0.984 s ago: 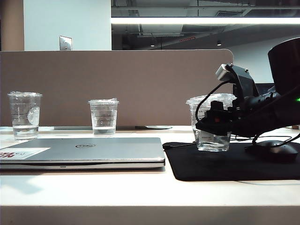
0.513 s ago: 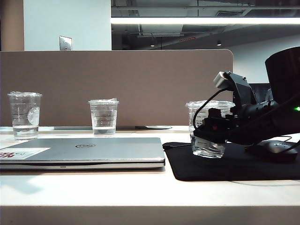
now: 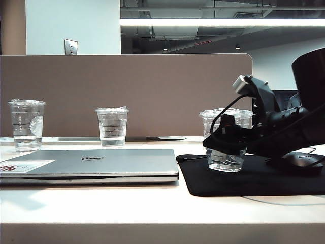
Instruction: Pick up the coffee cup on the right and place it on the right side of the laptop.
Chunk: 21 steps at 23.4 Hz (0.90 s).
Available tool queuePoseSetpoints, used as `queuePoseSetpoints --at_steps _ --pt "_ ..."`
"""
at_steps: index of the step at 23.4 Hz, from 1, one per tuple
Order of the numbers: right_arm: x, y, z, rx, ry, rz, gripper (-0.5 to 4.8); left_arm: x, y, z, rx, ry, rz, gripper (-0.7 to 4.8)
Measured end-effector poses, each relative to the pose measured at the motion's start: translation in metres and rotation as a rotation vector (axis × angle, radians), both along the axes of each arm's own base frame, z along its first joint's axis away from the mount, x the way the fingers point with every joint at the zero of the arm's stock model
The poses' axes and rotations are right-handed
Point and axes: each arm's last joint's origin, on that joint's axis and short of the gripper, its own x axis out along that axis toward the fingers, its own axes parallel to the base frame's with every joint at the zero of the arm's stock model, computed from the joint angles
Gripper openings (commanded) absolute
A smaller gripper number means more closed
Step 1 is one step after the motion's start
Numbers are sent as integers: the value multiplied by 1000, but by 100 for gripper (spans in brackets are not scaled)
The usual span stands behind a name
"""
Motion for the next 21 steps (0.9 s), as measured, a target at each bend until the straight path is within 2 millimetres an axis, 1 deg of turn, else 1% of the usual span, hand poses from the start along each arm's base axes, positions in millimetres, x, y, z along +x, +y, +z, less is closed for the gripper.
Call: queuePoseSetpoints --at_steps 4,6,14,15,16,17,18,21 --pt "-10 -3 4 -3 -8 -5 479 0 0 0 0 0 0 -5" --pt "-22 -7 5 -6 0 -5 479 0 0 0 0 0 0 -5" --pt "-48 -15 11 -7 -8 -20 479 0 0 0 0 0 0 -5" --pt "-51 -16 12 -8 -10 -25 395 0 0 0 0 0 0 -5" --pt "-59 -19 14 -9 -18 -41 174 0 0 0 0 0 0 -5" --pt "-65 -21 16 -8 -24 -49 97 0 0 0 0 0 0 -5" --pt "-69 -22 17 -9 -29 -56 -8 0 0 0 0 0 0 -5" --pt "-80 -26 25 -7 -78 -75 -6 0 0 0 0 0 0 -5"
